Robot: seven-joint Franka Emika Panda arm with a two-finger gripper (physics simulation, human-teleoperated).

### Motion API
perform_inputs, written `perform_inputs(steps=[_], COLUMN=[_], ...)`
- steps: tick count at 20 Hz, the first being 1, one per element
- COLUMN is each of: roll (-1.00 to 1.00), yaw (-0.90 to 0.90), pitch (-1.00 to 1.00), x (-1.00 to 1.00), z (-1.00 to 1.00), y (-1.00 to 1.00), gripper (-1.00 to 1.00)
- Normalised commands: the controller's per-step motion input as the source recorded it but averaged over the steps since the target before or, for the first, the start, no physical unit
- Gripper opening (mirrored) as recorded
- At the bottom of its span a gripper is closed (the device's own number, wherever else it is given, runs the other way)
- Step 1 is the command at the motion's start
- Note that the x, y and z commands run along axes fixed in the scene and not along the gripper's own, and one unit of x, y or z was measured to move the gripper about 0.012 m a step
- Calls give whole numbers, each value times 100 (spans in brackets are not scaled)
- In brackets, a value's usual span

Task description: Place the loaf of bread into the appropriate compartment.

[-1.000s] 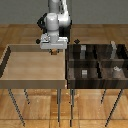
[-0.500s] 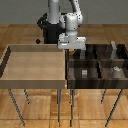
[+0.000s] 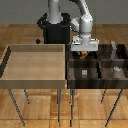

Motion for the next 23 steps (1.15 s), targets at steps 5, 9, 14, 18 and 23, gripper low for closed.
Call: perform_inputs(steps=[5,9,14,18,23], roll=[0,0,0,0,0], yaw=[0,0,0,0,0], pitch=[0,0,0,0,0], x=[80,0,0,0,0], z=[0,0,0,0,0], y=[0,0,0,0,0], gripper=[100,100,100,100,100])
